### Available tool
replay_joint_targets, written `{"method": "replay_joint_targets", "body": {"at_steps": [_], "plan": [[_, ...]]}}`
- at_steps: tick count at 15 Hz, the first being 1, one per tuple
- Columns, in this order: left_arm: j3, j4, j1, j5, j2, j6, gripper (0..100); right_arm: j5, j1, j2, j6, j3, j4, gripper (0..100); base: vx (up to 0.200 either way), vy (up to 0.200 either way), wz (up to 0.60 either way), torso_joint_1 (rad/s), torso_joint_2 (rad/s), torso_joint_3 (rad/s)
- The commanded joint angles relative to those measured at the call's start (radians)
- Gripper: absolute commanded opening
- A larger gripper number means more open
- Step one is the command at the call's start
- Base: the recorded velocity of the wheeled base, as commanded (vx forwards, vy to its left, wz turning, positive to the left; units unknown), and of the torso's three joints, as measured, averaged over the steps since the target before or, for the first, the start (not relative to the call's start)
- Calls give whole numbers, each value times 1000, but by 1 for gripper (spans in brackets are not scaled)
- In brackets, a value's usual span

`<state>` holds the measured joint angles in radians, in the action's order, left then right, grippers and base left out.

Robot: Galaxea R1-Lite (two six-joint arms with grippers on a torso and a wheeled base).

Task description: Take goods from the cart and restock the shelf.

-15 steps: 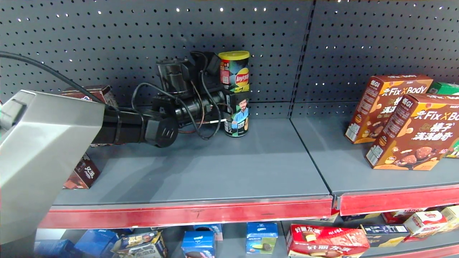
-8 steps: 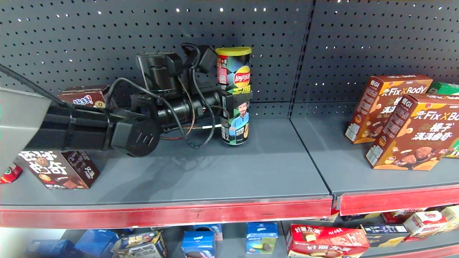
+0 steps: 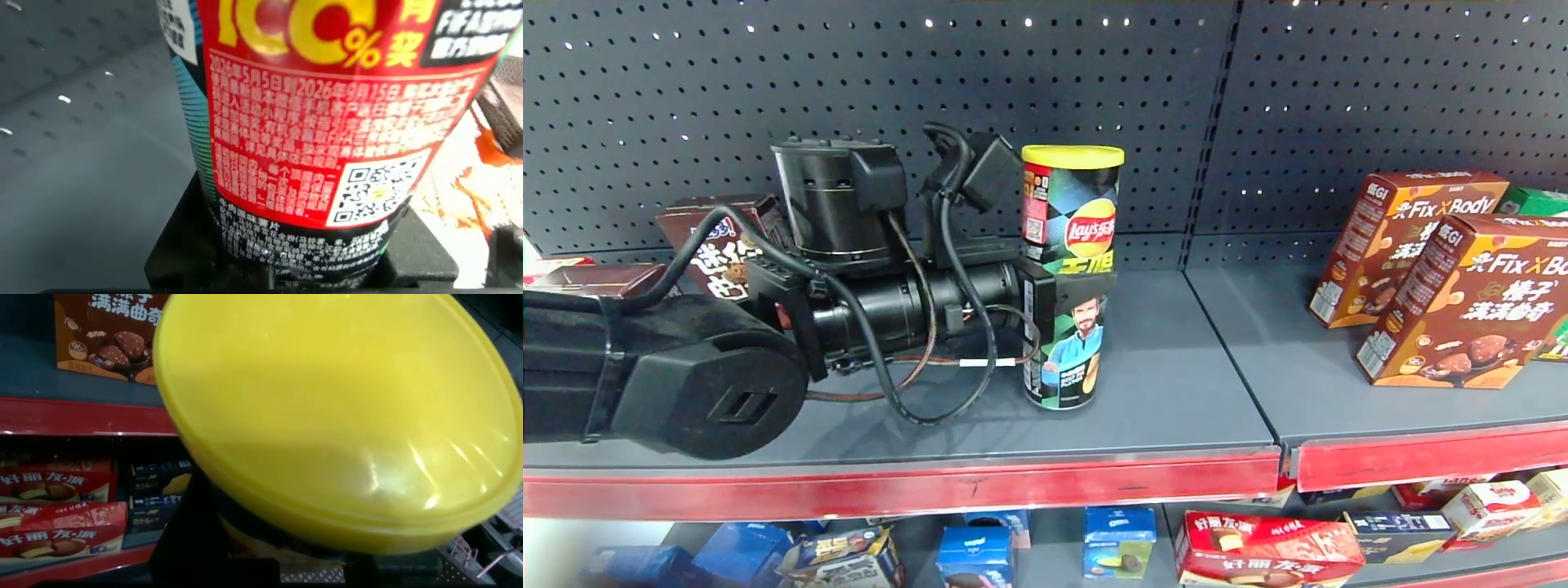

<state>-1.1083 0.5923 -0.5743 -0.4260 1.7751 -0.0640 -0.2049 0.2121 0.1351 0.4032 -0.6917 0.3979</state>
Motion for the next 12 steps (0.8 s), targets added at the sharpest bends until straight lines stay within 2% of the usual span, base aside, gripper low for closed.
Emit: {"method": "replay_joint_targets", "body": {"at_steps": [1,5,12], "plan": [[58,6,-6,4,-51,0,0,1,-5,-15,0,3,10,0,0,0,0,0,0,0],[87,6,-7,23,-60,0,0,-1,-14,-40,-14,6,32,0,0,0,0,0,0,0],[74,11,5,30,-11,-2,0,-1,-14,-40,-21,0,39,0,0,0,0,0,0,0]]}}
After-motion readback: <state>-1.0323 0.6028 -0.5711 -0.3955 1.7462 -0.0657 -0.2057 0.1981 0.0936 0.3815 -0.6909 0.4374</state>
